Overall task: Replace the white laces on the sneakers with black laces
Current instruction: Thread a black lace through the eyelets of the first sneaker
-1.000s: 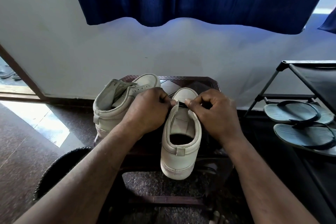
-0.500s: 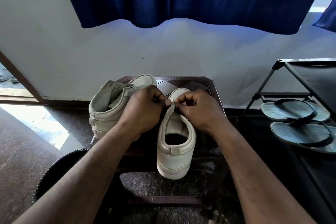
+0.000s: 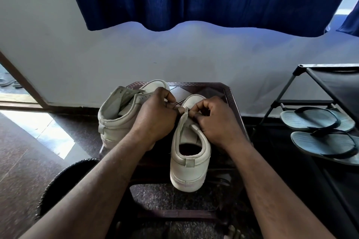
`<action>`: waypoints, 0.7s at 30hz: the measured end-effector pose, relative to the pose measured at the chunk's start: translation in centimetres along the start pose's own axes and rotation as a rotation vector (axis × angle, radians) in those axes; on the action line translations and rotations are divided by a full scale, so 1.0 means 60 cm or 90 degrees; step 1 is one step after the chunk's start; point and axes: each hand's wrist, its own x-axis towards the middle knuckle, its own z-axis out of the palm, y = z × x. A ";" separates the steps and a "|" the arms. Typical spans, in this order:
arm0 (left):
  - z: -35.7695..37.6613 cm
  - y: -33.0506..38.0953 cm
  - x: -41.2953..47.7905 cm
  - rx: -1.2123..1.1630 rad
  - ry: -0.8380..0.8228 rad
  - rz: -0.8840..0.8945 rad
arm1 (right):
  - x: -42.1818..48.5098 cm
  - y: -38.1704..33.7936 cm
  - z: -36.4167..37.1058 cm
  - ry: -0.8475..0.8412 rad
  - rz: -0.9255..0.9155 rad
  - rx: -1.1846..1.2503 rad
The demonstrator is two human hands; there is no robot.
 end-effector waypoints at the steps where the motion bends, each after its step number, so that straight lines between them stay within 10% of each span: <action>1: 0.000 -0.001 0.000 -0.014 0.004 -0.012 | 0.000 -0.001 -0.001 0.003 0.008 -0.013; 21: 0.002 0.001 -0.007 -0.090 -0.028 -0.057 | -0.002 0.015 -0.016 0.065 0.157 0.414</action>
